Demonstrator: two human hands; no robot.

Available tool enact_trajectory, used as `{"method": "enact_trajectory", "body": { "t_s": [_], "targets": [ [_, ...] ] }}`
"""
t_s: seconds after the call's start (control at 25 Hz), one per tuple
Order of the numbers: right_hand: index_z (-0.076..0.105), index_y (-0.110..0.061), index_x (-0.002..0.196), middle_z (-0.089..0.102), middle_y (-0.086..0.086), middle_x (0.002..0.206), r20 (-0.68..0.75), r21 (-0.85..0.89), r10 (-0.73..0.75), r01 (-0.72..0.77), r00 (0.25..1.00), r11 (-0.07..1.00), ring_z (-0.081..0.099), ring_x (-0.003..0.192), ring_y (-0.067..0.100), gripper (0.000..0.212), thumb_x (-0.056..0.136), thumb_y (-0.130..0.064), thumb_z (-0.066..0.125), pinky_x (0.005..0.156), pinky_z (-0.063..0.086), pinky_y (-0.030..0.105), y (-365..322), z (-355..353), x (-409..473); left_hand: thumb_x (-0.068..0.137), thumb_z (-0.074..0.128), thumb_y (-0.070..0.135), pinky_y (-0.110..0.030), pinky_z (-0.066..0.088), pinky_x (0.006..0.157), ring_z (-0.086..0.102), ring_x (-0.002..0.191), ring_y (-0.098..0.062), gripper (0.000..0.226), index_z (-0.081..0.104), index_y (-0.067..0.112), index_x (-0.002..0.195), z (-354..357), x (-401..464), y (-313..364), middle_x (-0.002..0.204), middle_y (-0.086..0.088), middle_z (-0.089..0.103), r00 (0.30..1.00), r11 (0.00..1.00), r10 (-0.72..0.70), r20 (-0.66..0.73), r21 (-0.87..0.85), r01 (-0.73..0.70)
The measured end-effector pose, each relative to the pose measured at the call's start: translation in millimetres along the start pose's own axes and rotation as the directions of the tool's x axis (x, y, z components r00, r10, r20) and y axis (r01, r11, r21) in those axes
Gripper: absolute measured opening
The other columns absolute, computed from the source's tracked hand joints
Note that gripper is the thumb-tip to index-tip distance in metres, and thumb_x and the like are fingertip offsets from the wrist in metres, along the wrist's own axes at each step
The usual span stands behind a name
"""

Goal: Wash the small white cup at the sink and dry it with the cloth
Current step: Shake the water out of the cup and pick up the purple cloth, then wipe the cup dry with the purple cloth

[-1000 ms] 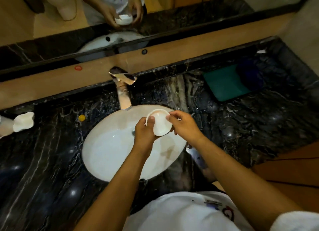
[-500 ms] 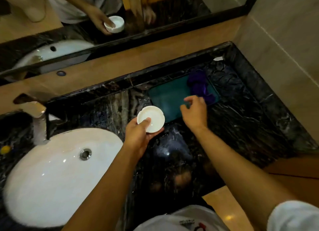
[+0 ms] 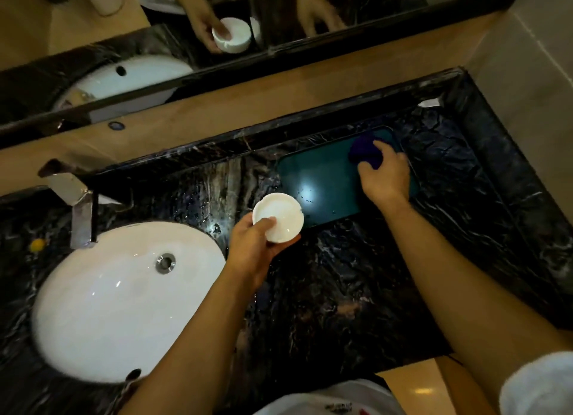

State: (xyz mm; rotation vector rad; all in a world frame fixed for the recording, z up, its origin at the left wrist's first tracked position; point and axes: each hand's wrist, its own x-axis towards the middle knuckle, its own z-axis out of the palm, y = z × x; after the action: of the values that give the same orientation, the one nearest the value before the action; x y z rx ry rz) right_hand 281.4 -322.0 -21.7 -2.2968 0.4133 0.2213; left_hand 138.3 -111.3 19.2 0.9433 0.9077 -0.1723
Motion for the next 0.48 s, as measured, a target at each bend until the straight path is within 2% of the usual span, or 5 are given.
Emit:
{"method": "enact_trajectory", "body": {
  "t_s": [0.04,0.16,0.32,0.4,0.48],
  "targets": [
    [0.06,-0.023,0.136,0.06,0.013,0.133,0.007,0.204,0.051,-0.051,0.999,0.978,0.063,0.11,0.031,0.05,0.087,-0.02,0.06,0.097,0.053,0.043,-7.5,-2.5,-11.7,0.097,0.05,-0.001,-0.048,0.065,0.064,0.057,0.12,-0.046,0.024,0.059,0.011,0.116,-6.0,-2.8,2.3,0.137,-0.022,0.052,1.0,1.0,-0.006,0.002,-0.002,0.006],
    [0.072,-0.015,0.114,0.074,0.011,0.104,0.235,0.671,0.08,-0.221,0.969,0.707,0.067,0.083,0.021,0.042,0.08,-0.004,0.05,0.071,0.055,0.034,-39.0,-6.1,-77.2,0.093,0.045,0.005,-0.038,0.06,0.05,0.063,0.11,-0.042,0.033,0.057,0.017,0.121,-33.0,-9.3,8.7,0.128,-0.021,0.059,0.999,0.997,-0.045,0.025,-0.064,0.046],
    [0.067,-0.007,0.101,0.073,0.007,0.082,0.564,0.781,-0.084,-0.498,0.821,0.378,0.065,0.068,0.017,0.036,0.083,-0.003,0.036,0.056,0.053,0.022,-72.0,10.7,-172.3,0.083,0.033,0.002,-0.039,0.063,0.06,0.072,0.099,-0.041,0.052,0.057,0.007,0.128,-71.7,-22.2,16.4,0.113,-0.019,0.071,0.982,0.957,-0.104,0.16,-0.254,0.142],
    [0.067,-0.01,0.099,0.074,0.006,0.082,0.592,0.756,-0.099,-0.509,0.8,0.412,0.065,0.069,0.018,0.03,0.081,-0.006,0.043,0.058,0.053,0.024,-87.1,36.7,-213.6,0.079,0.033,0.002,-0.045,0.061,0.073,0.07,0.097,-0.037,0.054,0.059,0.006,0.126,-99.9,-32.2,24.4,0.112,-0.019,0.071,0.978,0.934,-0.053,0.199,-0.336,0.119],
    [0.068,-0.014,0.1,0.074,0.008,0.091,0.562,0.728,-0.125,-0.417,0.818,0.544,0.067,0.075,0.018,0.02,0.081,-0.01,0.061,0.067,0.054,0.029,-102.8,66.3,-249.0,0.077,0.047,0.009,-0.044,0.052,0.086,0.067,0.098,-0.034,0.049,0.06,0.007,0.125,-134.9,-43.0,34.6,0.113,-0.019,0.07,0.968,0.924,0.01,0.249,-0.373,0.087]
  ]
}}
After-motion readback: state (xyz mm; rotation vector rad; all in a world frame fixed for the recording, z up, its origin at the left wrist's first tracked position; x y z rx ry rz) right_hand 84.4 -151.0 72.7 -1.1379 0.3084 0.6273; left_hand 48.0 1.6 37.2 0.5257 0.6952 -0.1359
